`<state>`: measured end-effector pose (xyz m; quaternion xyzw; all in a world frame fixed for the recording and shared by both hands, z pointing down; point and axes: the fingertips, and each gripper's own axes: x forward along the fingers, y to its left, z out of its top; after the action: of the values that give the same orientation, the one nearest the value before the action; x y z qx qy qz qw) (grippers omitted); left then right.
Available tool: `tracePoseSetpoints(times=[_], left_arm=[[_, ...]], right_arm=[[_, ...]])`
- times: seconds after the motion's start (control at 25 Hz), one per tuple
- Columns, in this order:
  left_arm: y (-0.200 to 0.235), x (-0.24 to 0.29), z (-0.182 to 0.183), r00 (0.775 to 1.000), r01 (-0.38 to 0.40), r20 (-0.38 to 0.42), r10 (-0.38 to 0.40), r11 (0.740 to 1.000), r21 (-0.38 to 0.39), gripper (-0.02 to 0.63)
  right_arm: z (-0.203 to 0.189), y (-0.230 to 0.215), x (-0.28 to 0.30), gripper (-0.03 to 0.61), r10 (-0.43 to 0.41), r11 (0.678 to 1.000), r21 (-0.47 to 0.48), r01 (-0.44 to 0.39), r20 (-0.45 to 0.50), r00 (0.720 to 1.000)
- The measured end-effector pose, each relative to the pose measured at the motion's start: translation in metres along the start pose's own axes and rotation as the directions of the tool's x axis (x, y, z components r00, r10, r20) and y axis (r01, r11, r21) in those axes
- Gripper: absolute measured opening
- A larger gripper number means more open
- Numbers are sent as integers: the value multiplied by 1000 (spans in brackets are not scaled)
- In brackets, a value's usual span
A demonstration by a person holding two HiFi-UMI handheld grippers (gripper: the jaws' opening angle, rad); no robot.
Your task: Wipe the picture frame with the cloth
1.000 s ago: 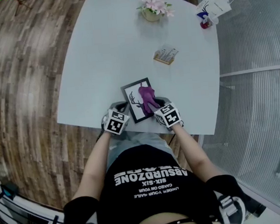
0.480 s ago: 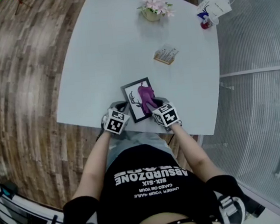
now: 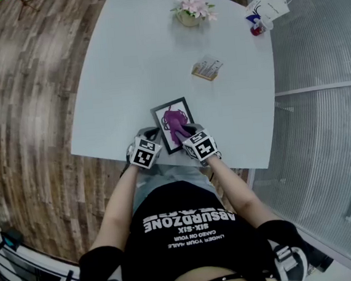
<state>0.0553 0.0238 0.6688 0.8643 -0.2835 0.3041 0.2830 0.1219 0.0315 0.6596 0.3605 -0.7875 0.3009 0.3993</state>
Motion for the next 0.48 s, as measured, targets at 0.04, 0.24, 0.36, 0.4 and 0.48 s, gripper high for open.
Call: tracePoseSetpoints(times=[0.04,0.24,0.36,0.4,0.48], left_arm=[[0,0,0,1000,0,0,0,1000,0,15],[0,-1,0,1000,-1,2,1,1000,1,15],[0,0,0,1000,-4,4,4,1000,4,15],[0,0,0,1000,-5,5,5,1000,5,15],[0,0,-1,1000,-7,5,7,1000,6,15]], right_arm=[[1,3,1,112,5,1000,-2,-5,0,1000],[7,18,7,112,26,1000,-14,-27,-7,1000],[11,26,12,112,42,999,-28,-42,-10,999],[12,29,13,112,45,998,-35,-45,-12,999],[13,33,15,112,48,998,-47,-49,-18,999]])
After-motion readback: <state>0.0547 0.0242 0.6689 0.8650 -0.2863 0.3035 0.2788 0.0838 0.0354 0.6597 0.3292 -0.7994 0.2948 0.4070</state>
